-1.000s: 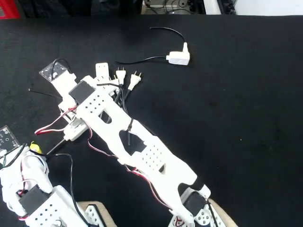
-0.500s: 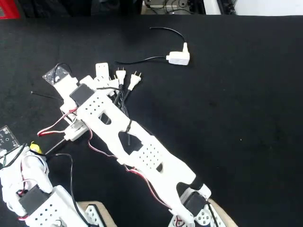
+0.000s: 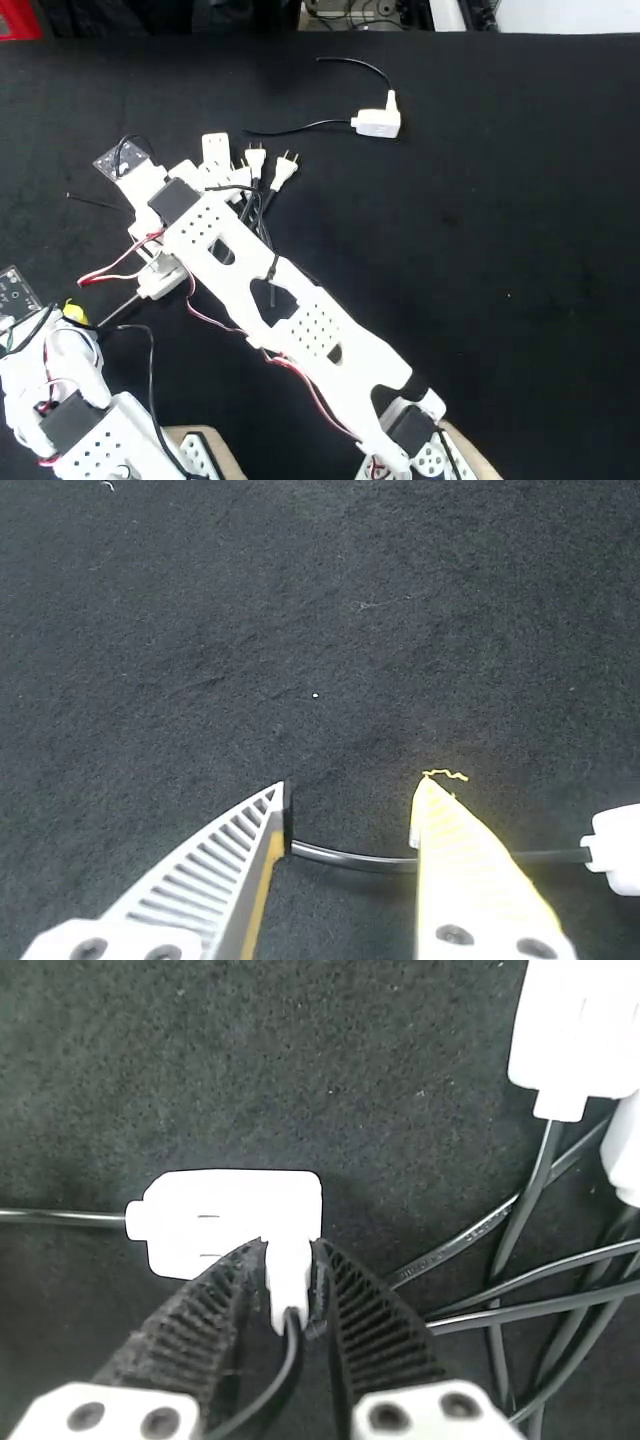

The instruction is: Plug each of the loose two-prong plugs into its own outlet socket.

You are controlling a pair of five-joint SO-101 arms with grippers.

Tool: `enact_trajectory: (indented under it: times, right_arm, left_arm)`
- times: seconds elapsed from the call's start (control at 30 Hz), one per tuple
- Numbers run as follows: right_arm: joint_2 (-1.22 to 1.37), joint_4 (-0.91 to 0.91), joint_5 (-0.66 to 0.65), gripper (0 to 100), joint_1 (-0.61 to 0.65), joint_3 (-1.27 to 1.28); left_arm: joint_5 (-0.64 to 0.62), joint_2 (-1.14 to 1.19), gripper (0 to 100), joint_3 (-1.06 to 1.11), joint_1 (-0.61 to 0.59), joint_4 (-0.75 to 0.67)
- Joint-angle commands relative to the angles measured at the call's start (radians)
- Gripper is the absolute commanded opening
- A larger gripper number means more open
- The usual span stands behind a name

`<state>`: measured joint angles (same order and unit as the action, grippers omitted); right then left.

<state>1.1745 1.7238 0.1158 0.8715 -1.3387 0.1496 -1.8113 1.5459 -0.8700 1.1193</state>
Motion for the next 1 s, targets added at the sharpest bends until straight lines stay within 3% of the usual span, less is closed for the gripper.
enact_trajectory:
  times: [0.0,0.17,0.63,0.97]
  right_arm:
    - [-0.013,0.043,-0.006,1.1,0.009,0.048]
    - [-0.087,0.043,-0.008,1.1,-0.041,0.116]
    - [-0.496,0.034,-0.008,1.1,-0.233,0.792]
    - [-0.851,-0.184,-0.123,1.1,-0.491,1.345]
  left_arm:
    - [0.006,-0.006,21,-0.001,-0.004,-0.023]
    - [0.006,-0.006,21,-0.001,-0.004,-0.023]
    - [0.006,-0.006,21,-0.001,-0.008,-0.021]
    - [0.006,-0.006,21,-0.001,-0.008,-0.023]
